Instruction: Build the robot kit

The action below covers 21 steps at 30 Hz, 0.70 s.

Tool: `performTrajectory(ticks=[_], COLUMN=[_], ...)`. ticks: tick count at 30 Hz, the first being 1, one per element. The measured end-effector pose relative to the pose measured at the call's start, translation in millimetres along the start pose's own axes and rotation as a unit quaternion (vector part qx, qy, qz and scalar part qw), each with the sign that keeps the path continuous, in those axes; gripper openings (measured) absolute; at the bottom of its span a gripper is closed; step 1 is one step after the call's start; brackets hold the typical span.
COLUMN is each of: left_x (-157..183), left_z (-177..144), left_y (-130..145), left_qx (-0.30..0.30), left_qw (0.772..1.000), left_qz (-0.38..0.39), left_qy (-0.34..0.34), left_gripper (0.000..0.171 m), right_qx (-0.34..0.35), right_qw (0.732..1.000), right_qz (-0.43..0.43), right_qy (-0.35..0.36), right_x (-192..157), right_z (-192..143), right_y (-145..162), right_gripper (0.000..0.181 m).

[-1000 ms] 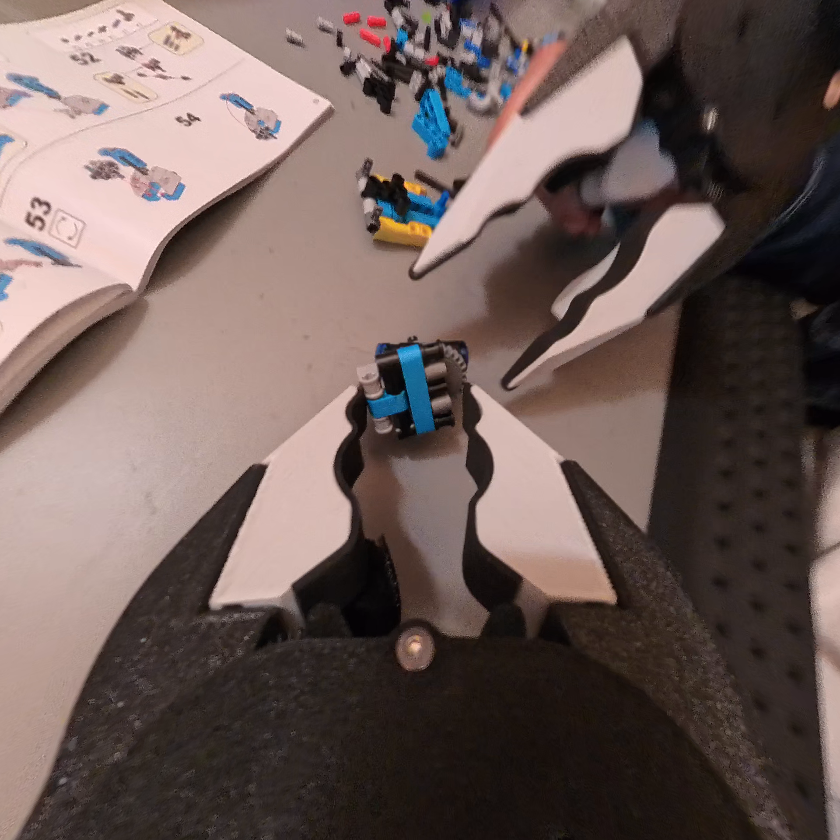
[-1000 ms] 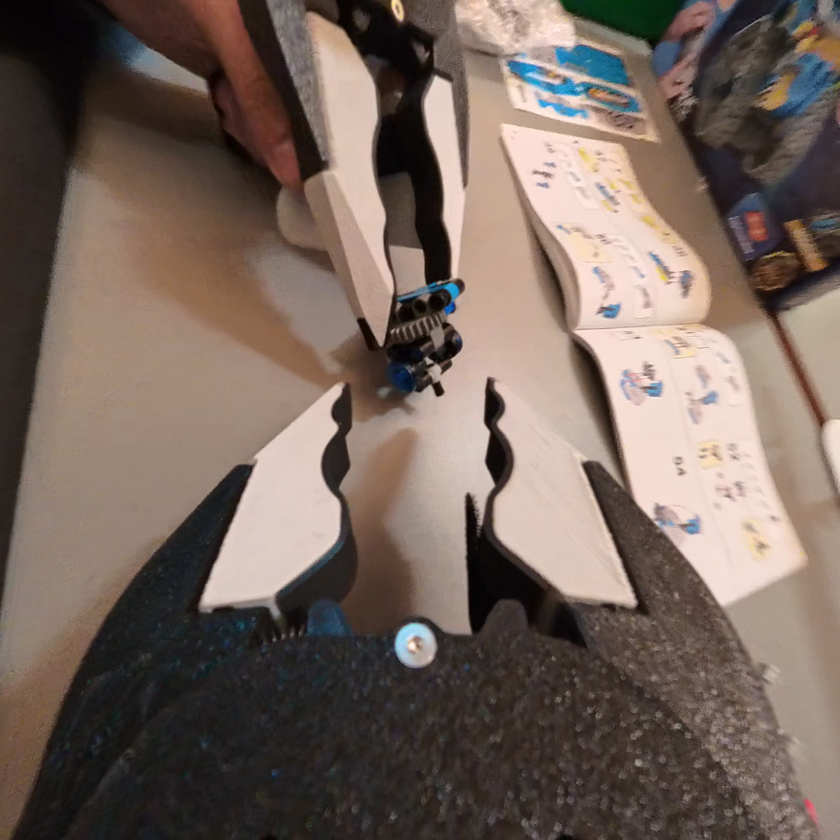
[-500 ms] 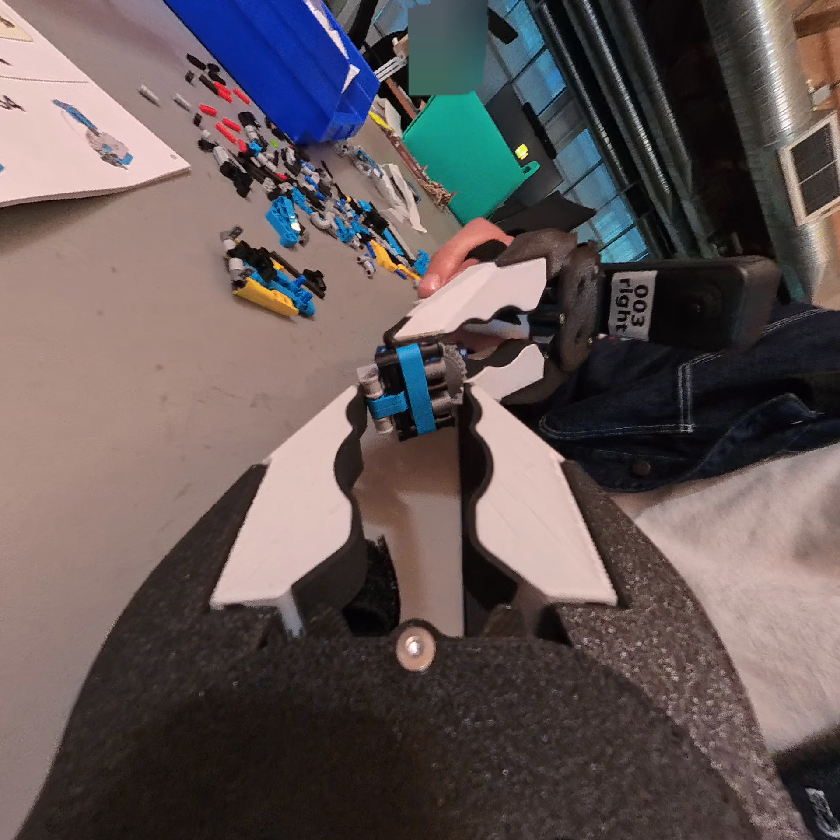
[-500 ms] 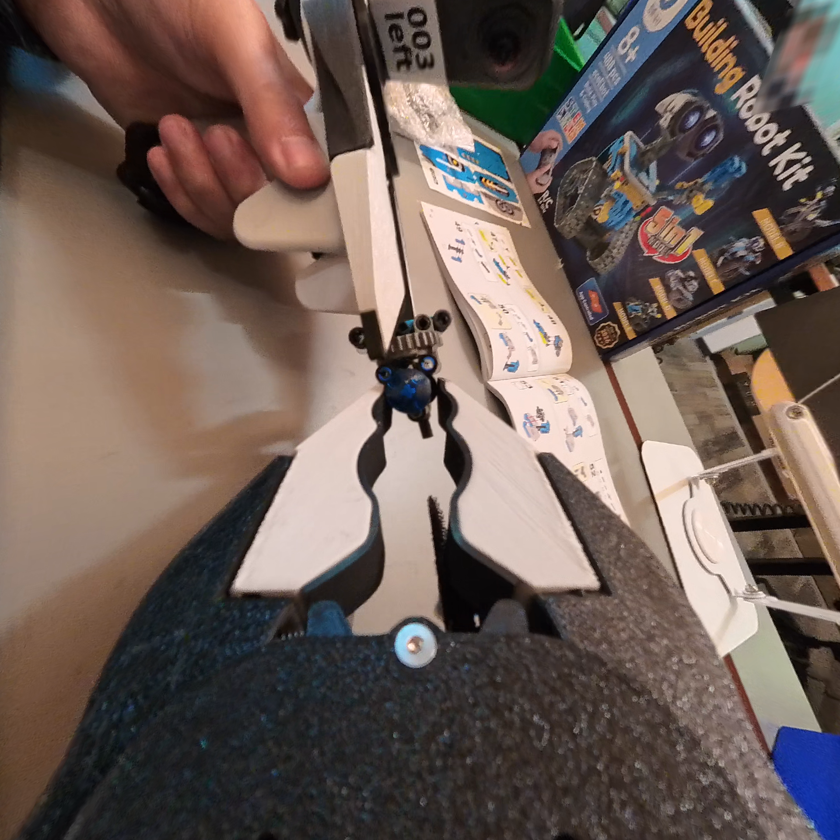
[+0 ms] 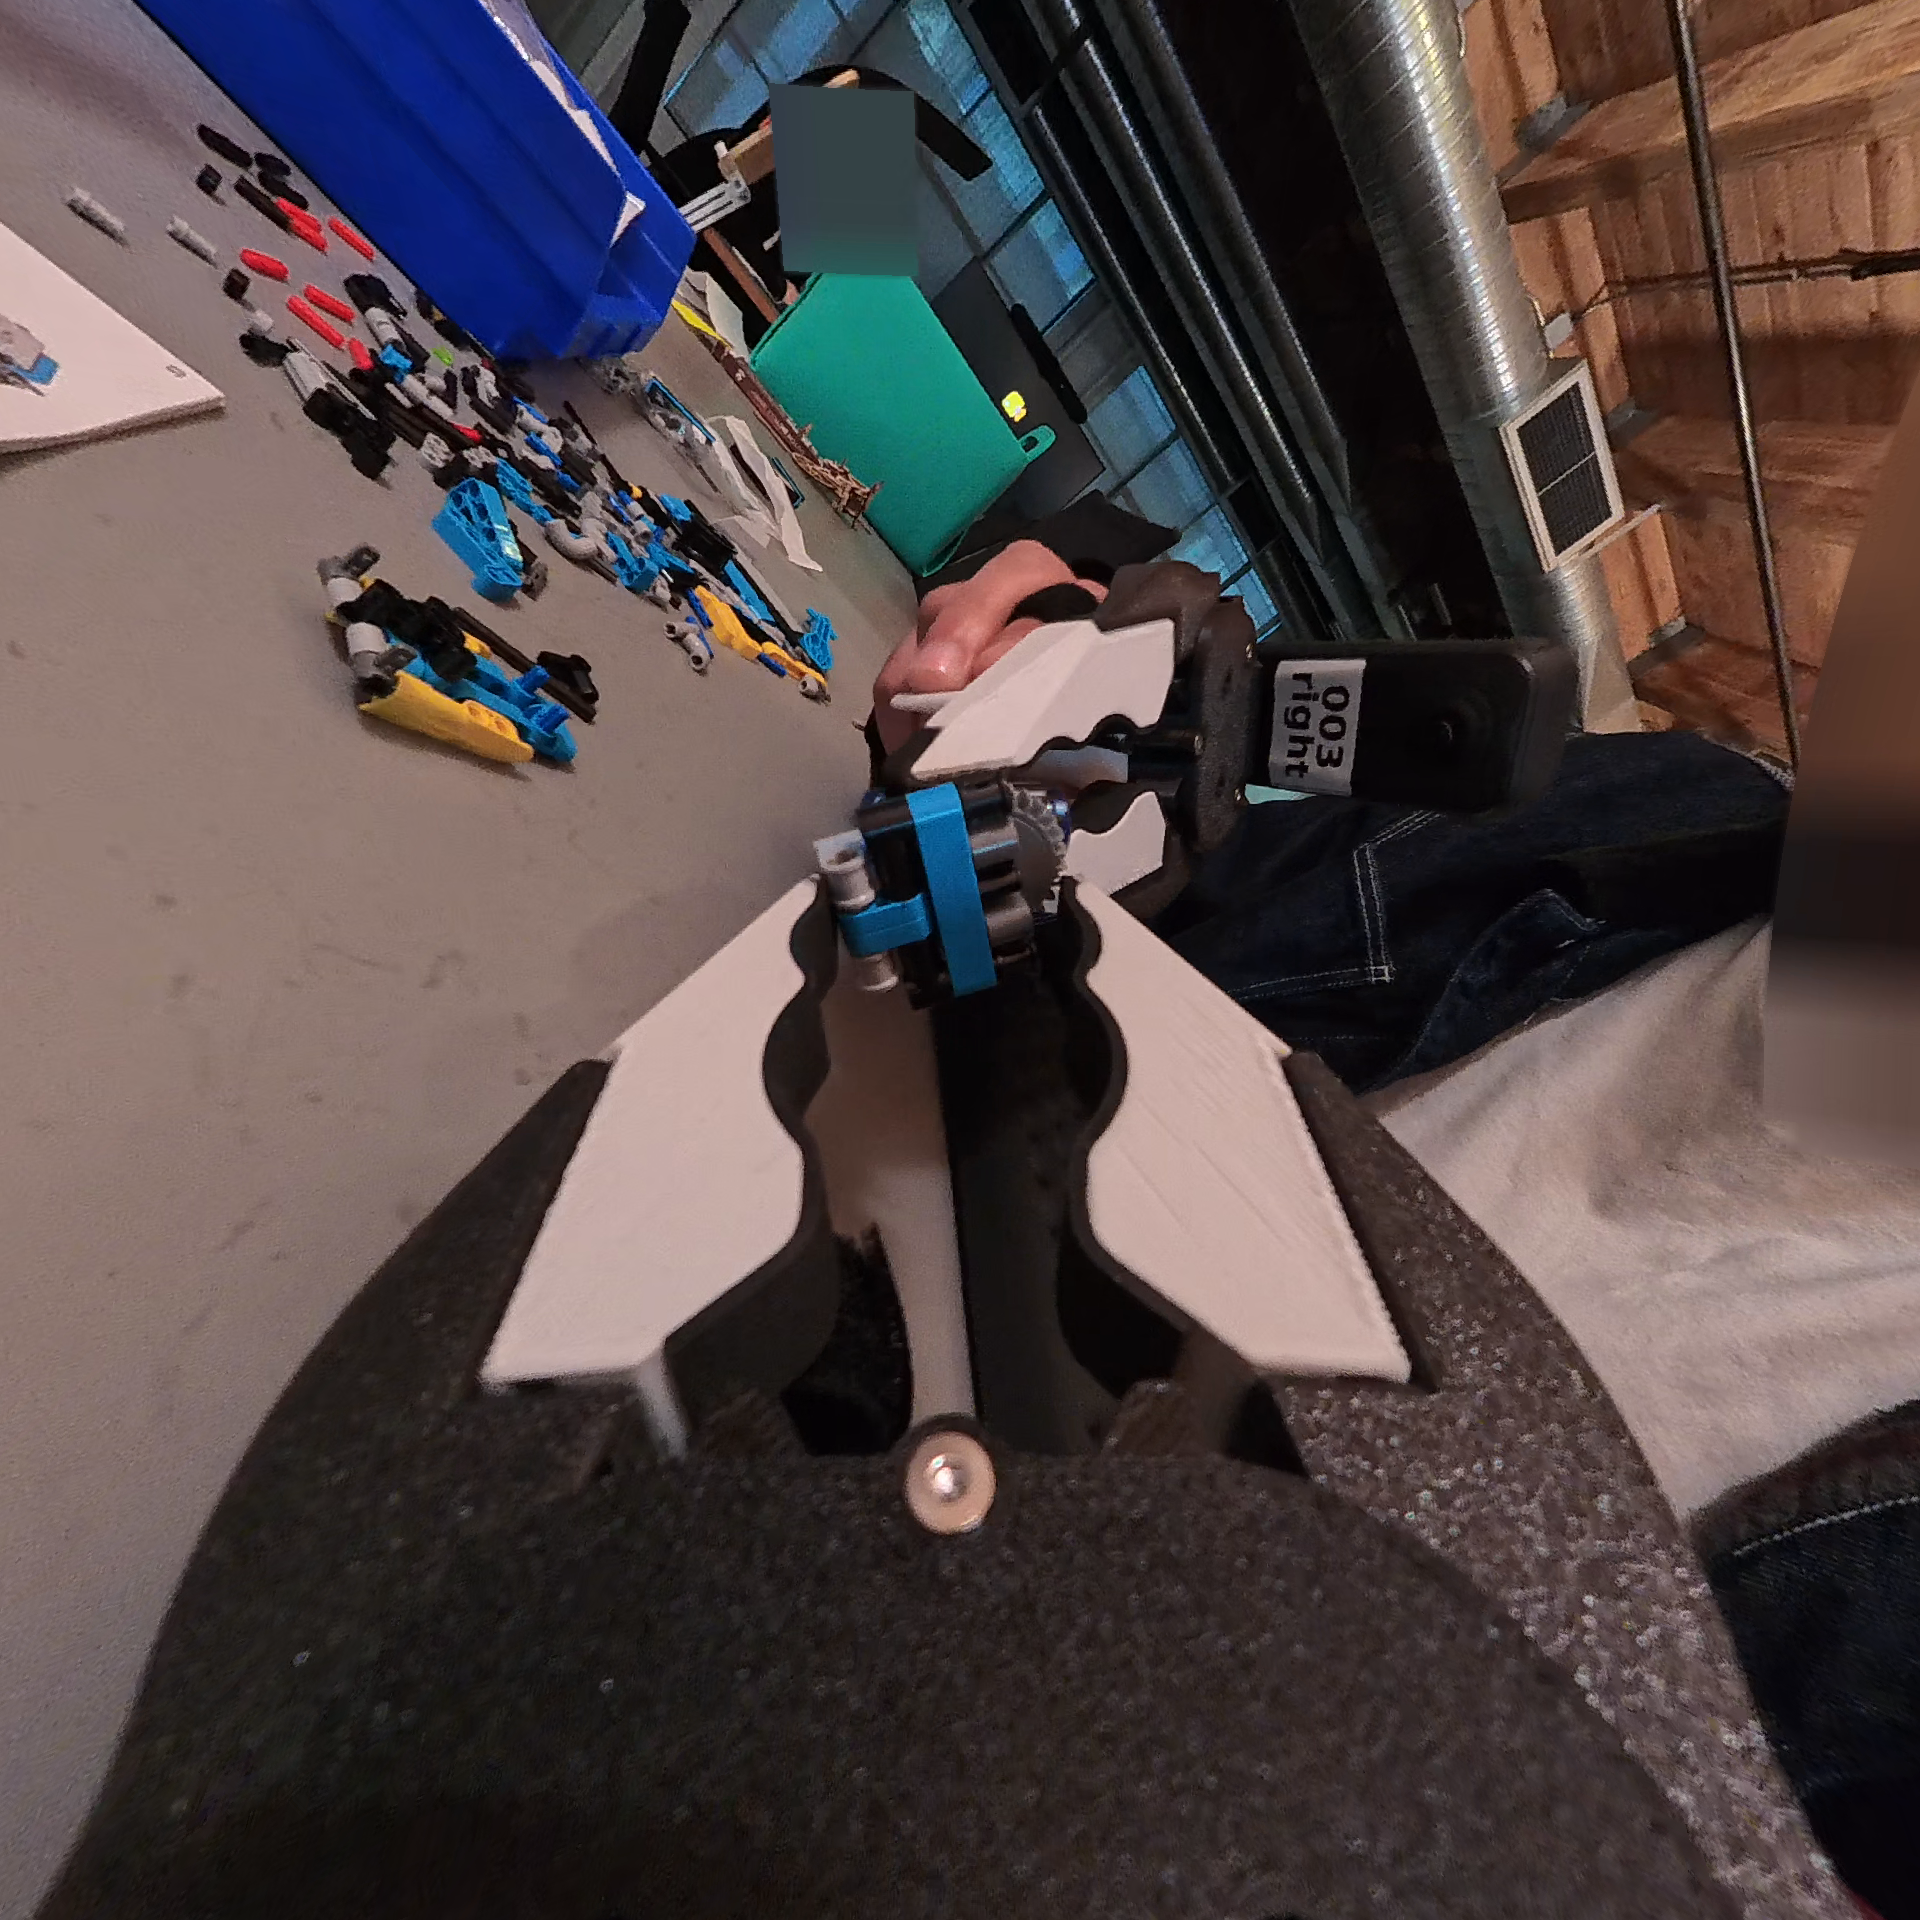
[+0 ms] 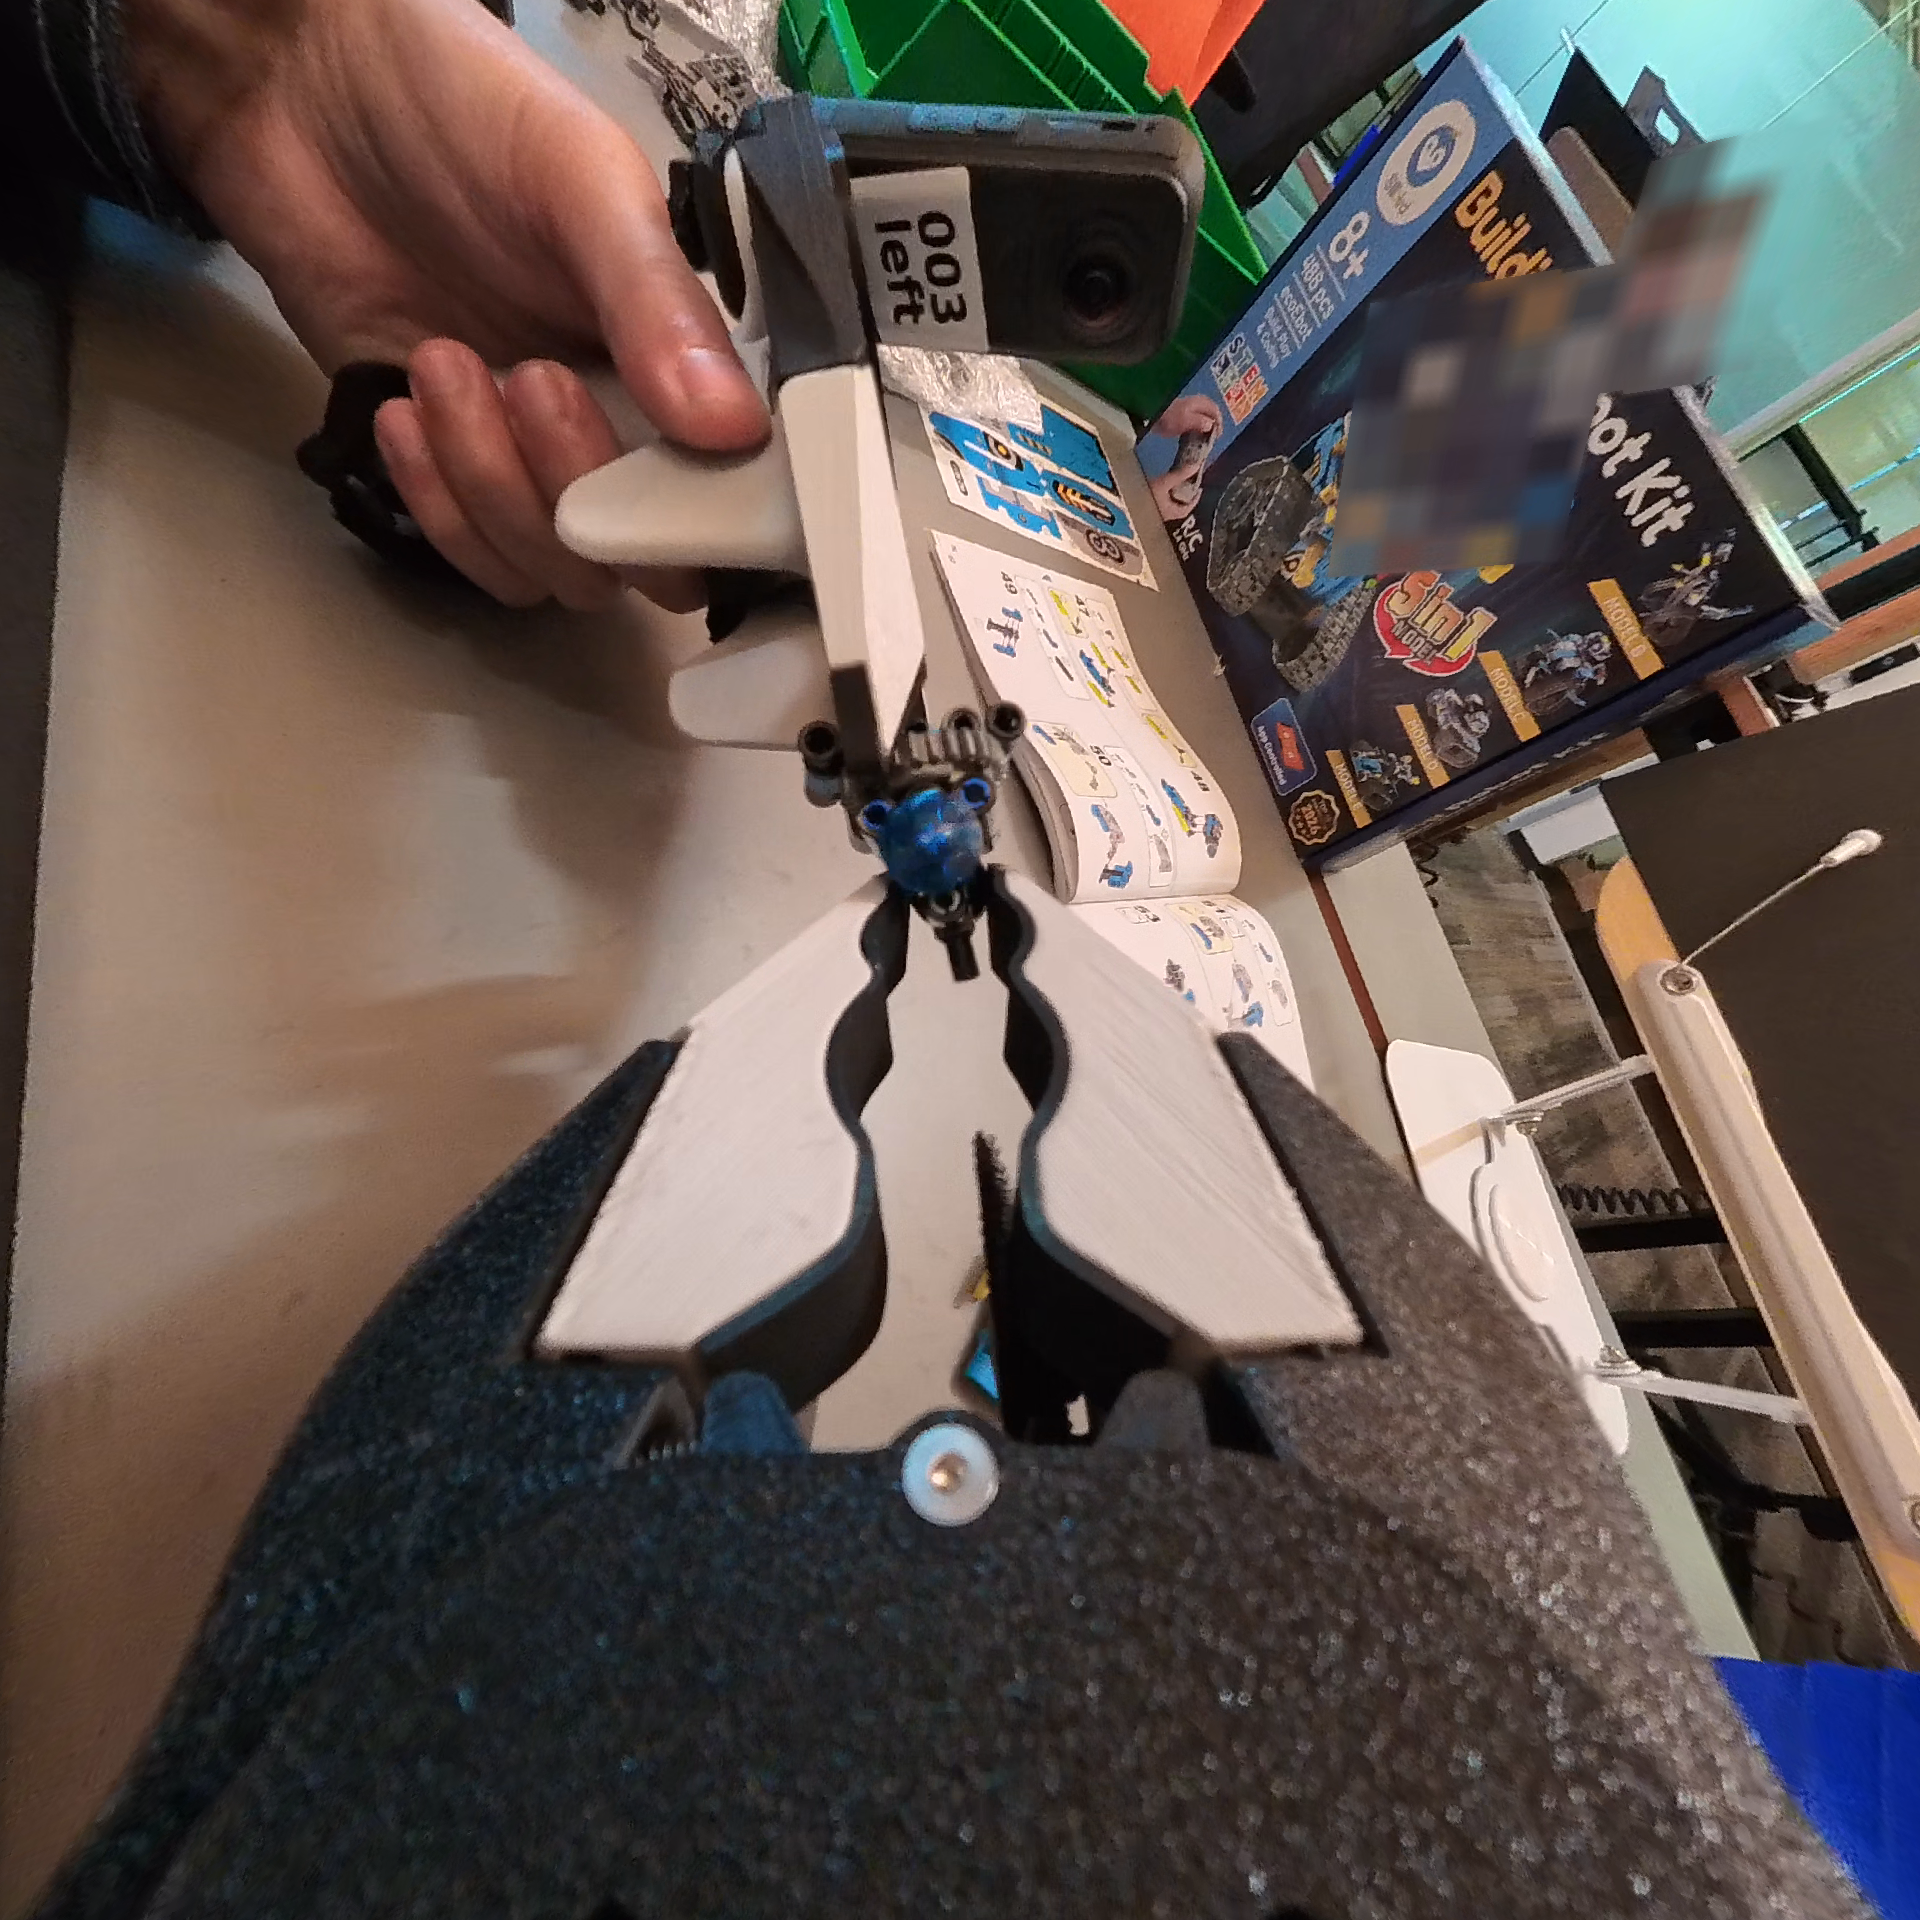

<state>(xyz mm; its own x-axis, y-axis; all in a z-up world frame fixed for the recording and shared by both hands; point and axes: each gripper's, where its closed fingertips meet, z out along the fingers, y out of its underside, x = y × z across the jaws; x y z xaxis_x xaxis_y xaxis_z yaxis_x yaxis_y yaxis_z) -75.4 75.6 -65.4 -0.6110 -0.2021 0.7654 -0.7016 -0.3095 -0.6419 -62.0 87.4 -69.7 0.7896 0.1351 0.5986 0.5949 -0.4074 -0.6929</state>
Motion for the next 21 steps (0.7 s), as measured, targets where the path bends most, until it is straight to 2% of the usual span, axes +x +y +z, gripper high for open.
performTrajectory(ticks=[7,21], left_x=[5.0,6.4], left_z=[1.0,1.7], left_y=[-0.5,-0.9], left_qx=[0.001,0.002], left_qw=[1.0,1.0], left_qz=[0.009,0.002], left_qy=[0.009,0.015], left_gripper=[0.042,0.042], right_qx=[0.009,0.017], right_qw=[1.0,1.0], right_qz=[-0.02,-0.005], right_qy=[0.012,0.004], right_x=[1.4,1.8], right_z=[-4.1,-6.0], right_y=[-4.3,-5.0], right_gripper=[0.014,0.014])
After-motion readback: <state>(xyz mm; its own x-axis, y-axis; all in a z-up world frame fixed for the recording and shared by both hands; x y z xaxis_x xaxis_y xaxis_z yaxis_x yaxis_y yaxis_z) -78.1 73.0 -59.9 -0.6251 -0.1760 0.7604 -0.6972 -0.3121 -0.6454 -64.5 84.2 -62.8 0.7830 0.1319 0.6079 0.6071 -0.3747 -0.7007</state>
